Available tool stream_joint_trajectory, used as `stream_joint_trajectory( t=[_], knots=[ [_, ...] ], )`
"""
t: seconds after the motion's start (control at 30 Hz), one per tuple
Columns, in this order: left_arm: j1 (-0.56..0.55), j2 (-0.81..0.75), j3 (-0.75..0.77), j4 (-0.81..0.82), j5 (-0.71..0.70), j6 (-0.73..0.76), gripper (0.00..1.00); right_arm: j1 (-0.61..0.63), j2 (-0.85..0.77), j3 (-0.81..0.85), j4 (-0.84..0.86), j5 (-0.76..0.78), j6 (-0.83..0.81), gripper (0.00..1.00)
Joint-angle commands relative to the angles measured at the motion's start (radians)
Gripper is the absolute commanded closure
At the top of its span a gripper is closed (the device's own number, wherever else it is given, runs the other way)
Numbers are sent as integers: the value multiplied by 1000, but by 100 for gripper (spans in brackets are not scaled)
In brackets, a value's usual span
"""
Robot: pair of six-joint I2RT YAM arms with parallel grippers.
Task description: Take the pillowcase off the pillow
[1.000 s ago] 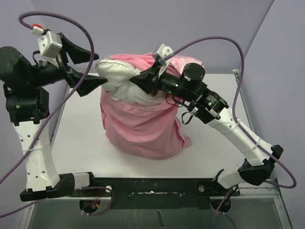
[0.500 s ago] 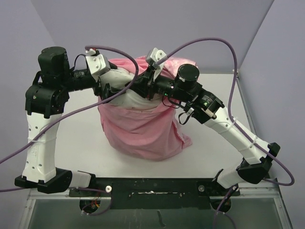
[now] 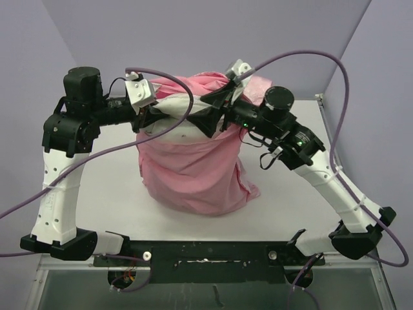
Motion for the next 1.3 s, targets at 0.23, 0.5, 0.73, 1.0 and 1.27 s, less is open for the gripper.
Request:
stream_joint_trajectory(
  t=[0.23,0.5,0.73,1.0,1.27],
  knots=[
    [-4,-51,6,4,-33,-35,100,-138,-217,-23,-169,246,-21,29],
    [-27,-55,27,-5,-28,-58,100,-139,-206,-28,-208,300,-65,36],
    [-33,-66,37,-54,-1,-36,100,-139,-184,-17,-173,432,-109,53],
    [-43,-89,-7,-143,48,21,100,-154,-133,55,-145,482,-135,64],
    [-73,-128,-92,-235,54,84,100,-206,-116,83,-82,516,-119,78]
  ],
)
